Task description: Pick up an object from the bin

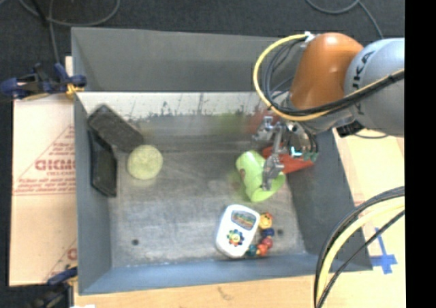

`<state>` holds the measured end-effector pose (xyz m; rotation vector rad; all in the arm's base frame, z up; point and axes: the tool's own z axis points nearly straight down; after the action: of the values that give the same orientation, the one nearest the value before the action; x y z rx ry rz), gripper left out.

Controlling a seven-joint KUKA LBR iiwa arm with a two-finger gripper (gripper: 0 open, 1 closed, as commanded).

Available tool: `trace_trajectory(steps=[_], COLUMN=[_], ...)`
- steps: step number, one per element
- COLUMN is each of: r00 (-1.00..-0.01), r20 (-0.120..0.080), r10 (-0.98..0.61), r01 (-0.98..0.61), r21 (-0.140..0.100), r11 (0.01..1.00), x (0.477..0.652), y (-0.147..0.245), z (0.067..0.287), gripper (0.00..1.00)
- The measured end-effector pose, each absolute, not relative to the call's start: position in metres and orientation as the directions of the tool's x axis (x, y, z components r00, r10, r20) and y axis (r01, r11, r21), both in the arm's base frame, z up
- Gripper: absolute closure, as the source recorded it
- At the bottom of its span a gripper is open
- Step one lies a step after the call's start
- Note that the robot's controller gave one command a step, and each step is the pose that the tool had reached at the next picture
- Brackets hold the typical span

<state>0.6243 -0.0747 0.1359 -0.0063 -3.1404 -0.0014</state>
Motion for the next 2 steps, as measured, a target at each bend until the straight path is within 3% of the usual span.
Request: trace_trajectory(steps=[1,2], r00=[-1.000,-1.000], r20=[-0.010,-0.010], r10=[0.002,0.001], r01=[0.002,0.001], r21=[-0.002,-0.002], r11=[1.000,1.000], x=[0.6278,0.6279], y=[-0.0757,-0.0756], z=[0.1445,0.1445], gripper=[1.00,1.00])
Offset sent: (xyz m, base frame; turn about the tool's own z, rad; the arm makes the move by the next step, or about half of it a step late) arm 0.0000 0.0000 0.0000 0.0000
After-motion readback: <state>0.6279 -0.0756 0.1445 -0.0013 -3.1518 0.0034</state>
